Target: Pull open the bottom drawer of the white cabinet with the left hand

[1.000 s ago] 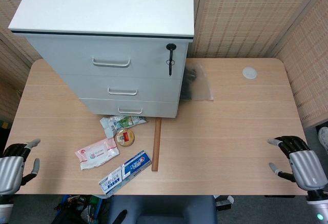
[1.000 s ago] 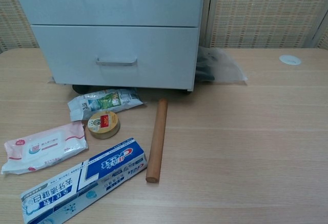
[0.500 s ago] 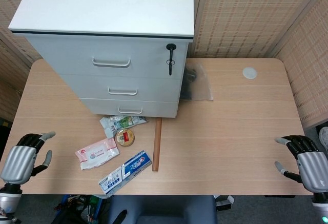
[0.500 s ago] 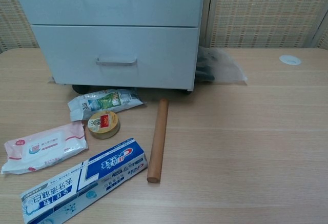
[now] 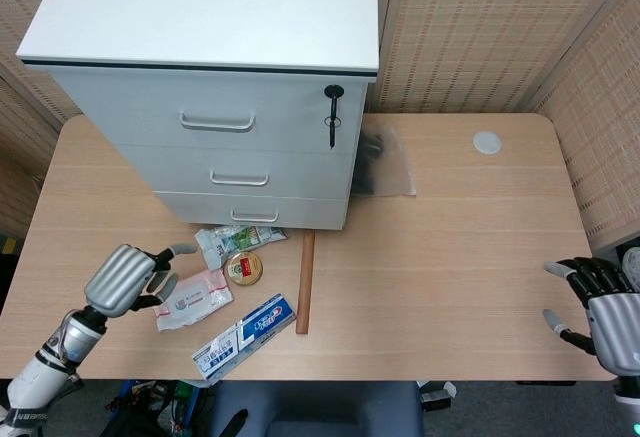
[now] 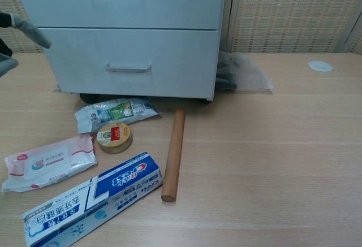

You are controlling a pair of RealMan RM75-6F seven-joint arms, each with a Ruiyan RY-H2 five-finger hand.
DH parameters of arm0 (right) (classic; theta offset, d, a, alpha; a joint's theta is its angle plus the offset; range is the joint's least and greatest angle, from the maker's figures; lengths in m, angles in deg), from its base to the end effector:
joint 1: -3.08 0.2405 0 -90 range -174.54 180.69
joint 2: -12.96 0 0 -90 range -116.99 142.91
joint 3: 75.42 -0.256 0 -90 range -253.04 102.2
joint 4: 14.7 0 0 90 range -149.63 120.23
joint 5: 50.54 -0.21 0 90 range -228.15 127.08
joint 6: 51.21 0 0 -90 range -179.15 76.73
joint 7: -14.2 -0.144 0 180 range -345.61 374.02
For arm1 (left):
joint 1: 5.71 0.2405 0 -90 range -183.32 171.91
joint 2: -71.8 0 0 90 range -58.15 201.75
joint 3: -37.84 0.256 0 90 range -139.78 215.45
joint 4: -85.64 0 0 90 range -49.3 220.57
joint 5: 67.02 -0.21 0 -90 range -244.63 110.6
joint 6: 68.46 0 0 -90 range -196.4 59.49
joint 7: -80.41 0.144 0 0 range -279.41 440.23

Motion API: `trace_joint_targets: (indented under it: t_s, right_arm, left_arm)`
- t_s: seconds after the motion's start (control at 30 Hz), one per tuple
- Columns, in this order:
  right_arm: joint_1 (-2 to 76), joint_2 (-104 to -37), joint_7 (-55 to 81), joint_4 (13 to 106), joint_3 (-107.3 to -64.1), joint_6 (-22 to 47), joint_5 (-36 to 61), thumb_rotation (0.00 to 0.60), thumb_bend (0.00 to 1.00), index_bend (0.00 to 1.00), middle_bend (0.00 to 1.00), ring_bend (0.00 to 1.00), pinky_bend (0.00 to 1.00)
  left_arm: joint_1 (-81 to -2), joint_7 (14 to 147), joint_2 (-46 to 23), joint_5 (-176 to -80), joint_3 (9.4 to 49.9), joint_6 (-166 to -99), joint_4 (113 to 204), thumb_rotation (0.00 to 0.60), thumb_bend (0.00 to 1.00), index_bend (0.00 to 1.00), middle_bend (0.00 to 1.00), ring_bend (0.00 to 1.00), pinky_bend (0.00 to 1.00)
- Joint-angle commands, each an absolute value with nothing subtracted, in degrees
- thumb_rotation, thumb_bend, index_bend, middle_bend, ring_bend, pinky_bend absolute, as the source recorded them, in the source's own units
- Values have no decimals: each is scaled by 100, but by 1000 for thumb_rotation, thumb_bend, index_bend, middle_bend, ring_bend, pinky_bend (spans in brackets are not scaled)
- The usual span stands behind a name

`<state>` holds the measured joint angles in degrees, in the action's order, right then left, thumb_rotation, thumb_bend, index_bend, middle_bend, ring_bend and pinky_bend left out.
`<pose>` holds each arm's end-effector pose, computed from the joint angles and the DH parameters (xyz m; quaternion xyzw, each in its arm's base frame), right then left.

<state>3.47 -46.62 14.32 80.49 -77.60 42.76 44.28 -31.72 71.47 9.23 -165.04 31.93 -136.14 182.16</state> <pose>-0.2912 -0.1526 0.1888 0.6028 -0.3270 0.4282 0.5886 -0.1980 0.2725 0.1178 -0.7396 -0.3326 -0.4610 0.3602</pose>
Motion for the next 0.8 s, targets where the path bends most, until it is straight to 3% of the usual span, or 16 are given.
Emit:
trace_joint_targets:
  t_s: [0.03, 0.37, 0.8]
  right_arm:
    - [331, -4642, 1482, 8088, -7776, 4287, 4400, 600, 177, 285, 285, 209, 184]
    - [361, -4593, 1556, 8174, -7799, 4154, 4278, 600, 174, 285, 285, 209, 184]
    - [411, -4580, 1536, 8175, -7836, 4049, 4184, 600, 174, 285, 285, 209, 184]
  left_arm:
    - [-3598, 6864, 762, -16554, 3125, -13205, 18132, 600, 578, 241, 900, 892, 991]
    - [-4534, 7080, 337, -16035, 2866, -12138, 18011, 600, 680, 159, 941, 935, 1000]
    - [-5234, 7826, -133, -14885, 2702, -11131, 17413, 600, 695, 137, 947, 944, 1000]
